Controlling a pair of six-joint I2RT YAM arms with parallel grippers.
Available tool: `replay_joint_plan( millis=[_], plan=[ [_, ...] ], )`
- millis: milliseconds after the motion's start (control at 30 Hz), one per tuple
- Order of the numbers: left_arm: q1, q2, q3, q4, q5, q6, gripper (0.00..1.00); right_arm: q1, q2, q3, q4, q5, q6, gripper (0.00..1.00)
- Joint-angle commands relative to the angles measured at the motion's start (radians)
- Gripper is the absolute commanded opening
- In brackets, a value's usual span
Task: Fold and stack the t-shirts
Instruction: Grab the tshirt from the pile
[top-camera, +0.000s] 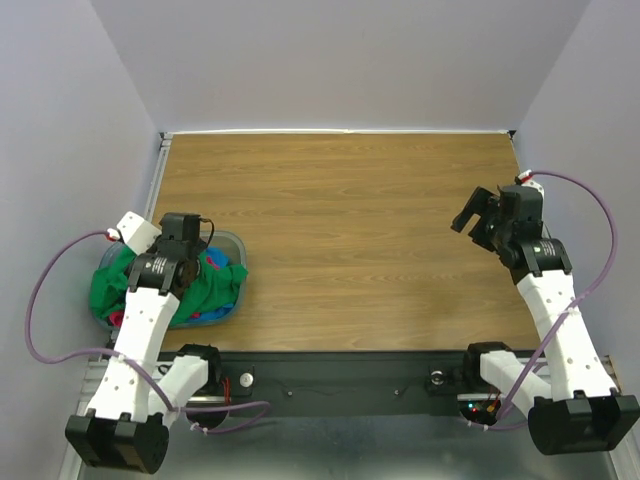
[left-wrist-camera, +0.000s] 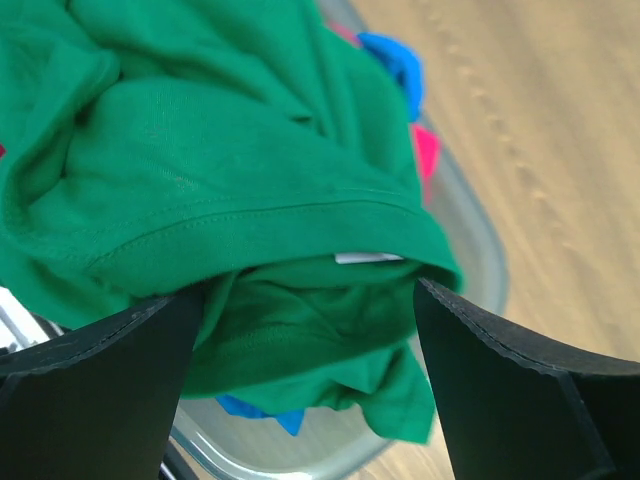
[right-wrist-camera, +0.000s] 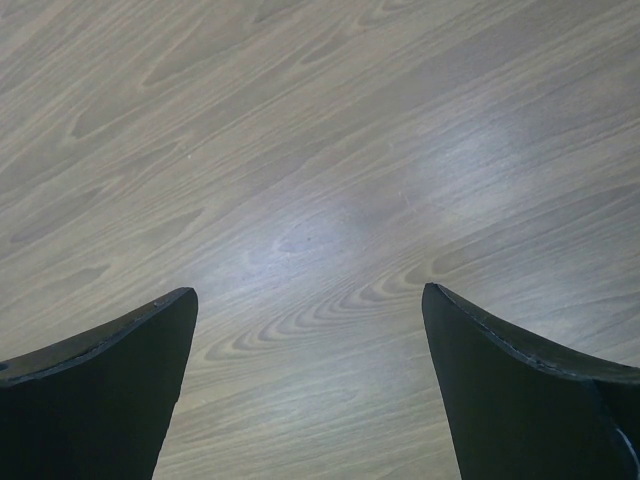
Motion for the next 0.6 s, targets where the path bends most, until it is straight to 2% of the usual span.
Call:
replay_joint_plan(
  millis=[0,100,167,200,367,433,500,567],
  plan=[
    [0.036,0.038,-0.03,0.016,-0.014,-0.034,0.98,0.002,0.01,-0.006,0.032,-0.053,-0.024,1.0],
    [0.054,0.061,-0.039,0.044,-0.006,-0.034,0.95,0.002,0.029,-0.021,0.032,-0.088,-0.034,1.0],
    [0.059,0.071,-0.039,0.076,0.018,-0.01,0.83,0.002,0.043,-0.03,0.032,-0.088,-0.034,1.0],
    [0.06,0.074,-0.041,0.085,0.026,-0.002,0.72,0.0,0.047,-0.033,0.032,-0.087,-0.034,1.0],
    [0.065,0.098,-0.062,0.131,0.083,0.038,0.64,0.002,0.055,-0.036,0.032,-0.081,-0.037,1.0],
    [0.068,0.112,-0.064,0.139,0.086,0.038,0.55,0.0,0.049,-0.035,0.032,-0.071,-0.039,1.0],
    [0.07,0.123,-0.056,0.134,0.086,0.033,0.52,0.002,0.037,-0.035,0.032,-0.062,-0.04,1.0],
    [0.07,0.127,-0.05,0.131,0.084,0.032,0.42,0.002,0.029,-0.036,0.031,-0.056,-0.04,1.0]
  ],
)
